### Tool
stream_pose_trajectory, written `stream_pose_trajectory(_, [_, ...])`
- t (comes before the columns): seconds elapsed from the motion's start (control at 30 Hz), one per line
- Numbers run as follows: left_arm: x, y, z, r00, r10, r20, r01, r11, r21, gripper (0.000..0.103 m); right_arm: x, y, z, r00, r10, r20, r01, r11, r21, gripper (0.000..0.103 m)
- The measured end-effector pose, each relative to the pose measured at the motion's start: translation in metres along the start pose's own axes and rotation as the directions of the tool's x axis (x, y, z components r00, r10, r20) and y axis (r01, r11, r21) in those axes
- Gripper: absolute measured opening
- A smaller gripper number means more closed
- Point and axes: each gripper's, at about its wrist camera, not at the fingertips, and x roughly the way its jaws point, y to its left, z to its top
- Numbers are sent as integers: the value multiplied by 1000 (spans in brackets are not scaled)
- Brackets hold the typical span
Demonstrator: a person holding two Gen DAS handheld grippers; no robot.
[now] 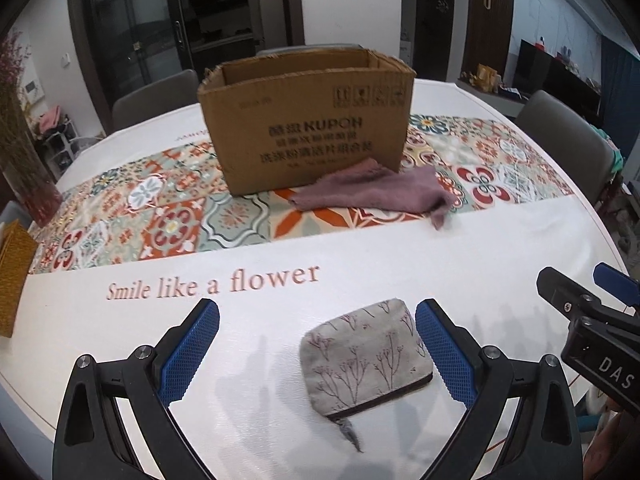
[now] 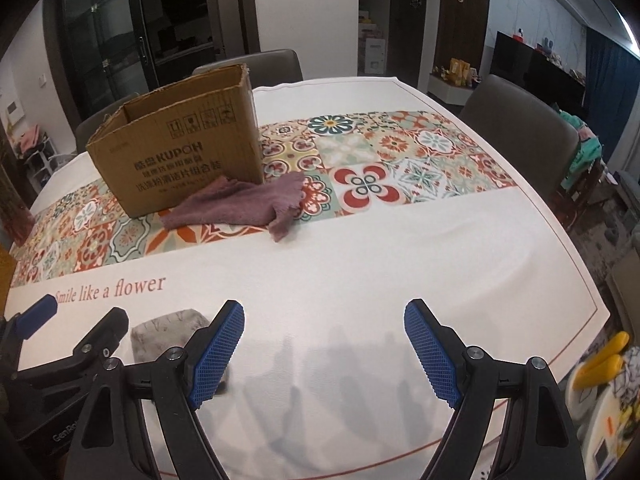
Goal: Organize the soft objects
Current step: 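Close the left tool on the grey floral pouch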
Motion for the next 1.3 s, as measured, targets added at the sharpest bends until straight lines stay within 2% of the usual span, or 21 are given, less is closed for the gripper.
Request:
stream_pose_trajectory(0.17, [16, -9, -4, 999, -24, -41, 24, 1000, 17, 100, 7, -5, -2, 1000, 0, -12, 0, 1000, 8, 83])
stream_pose_trajectory(0.6, [44, -26, -12, 995, -1, -105, 7, 998, 55, 100, 47, -26, -7, 997, 22, -78, -17, 998, 67, 83])
stream_pose_trajectory(1.0, [78, -42, -17, 982, -2, -187, 15, 998, 69, 97, 71, -38, -12, 992, 36, -118, -24, 995, 101, 83])
stream_pose_trajectory(1.1, [84, -40, -19, 978, -3, -208, 16, 998, 59, 93, 76, -38, -14, 991, 40, -129, -26, 994, 104, 83])
stream_pose_trajectory(1.17, [85, -39, -20, 977, -5, -214, 17, 998, 57, 82, 78, -36, -15, 990, 45, -134, -31, 994, 101, 83])
stream_pose_trajectory(1.3, [84, -40, -21, 978, -11, -209, 24, 998, 61, 68, 81, -33, -16, 989, 47, -139, -33, 995, 98, 83])
